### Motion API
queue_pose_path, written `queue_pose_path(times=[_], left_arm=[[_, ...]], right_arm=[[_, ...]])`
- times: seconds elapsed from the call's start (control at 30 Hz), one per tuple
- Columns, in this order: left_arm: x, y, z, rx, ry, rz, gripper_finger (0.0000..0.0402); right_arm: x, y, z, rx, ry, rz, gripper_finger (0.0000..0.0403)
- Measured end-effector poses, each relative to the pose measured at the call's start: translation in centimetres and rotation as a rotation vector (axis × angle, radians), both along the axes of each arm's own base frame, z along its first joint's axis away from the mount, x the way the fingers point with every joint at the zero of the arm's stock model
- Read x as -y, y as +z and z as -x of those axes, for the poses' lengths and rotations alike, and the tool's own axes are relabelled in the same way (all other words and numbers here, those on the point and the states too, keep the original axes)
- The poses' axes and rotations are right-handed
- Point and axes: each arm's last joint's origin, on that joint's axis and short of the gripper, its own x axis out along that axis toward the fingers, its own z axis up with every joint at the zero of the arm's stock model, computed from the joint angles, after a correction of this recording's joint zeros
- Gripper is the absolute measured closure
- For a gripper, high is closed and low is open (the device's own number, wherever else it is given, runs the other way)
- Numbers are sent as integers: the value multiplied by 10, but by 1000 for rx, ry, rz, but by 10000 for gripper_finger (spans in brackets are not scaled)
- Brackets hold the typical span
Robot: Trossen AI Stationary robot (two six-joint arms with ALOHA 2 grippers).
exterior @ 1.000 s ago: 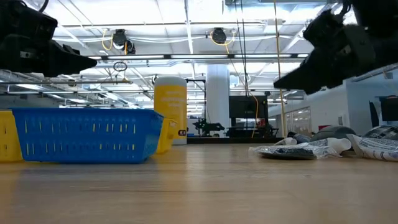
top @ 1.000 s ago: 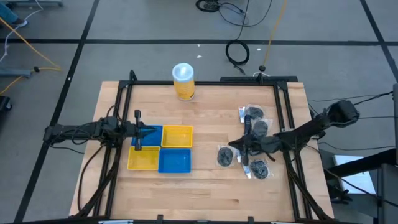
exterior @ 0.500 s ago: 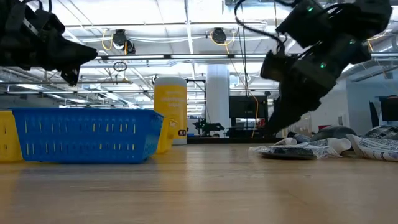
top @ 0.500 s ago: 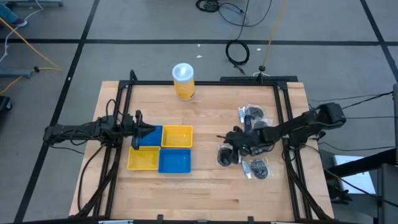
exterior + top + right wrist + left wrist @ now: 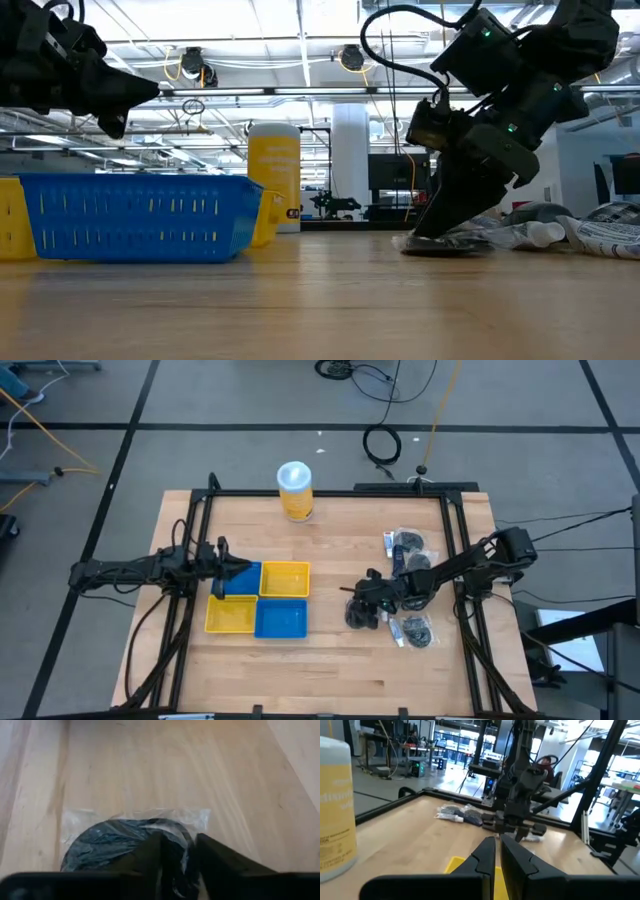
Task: Pick & Place Travel size toiletries
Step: Put the black hairbrush into the top blue bin
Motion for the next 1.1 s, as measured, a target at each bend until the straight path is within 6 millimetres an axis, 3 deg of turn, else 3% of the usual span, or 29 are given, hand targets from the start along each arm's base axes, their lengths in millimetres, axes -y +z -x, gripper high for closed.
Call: queue_pose_path(times=[0.13, 0.2, 0.33, 0.6, 0.7, 0.93, 1.1], left_arm=[[2, 1, -6, 5, -16, 3, 376], [3, 4, -10, 25, -30, -5, 376], [7, 5, -22, 39, -35, -25, 376], [16, 3, -48, 65, 34, -115, 376], [21, 16, -72, 46, 65, -126, 376], [30, 38, -148, -209, 100, -262, 373], [27, 48, -186, -239, 80, -226, 320]], right_arm=[[-1, 3, -3, 49, 47, 35, 376], [-2, 9, -4, 94, 51, 71, 394], [0, 31, -4, 210, -44, 211, 388], [0, 79, -8, 549, -397, 502, 394], [2, 88, -12, 652, -445, 512, 394], [8, 96, -15, 717, -463, 546, 399], [7, 95, -14, 697, -442, 573, 395]])
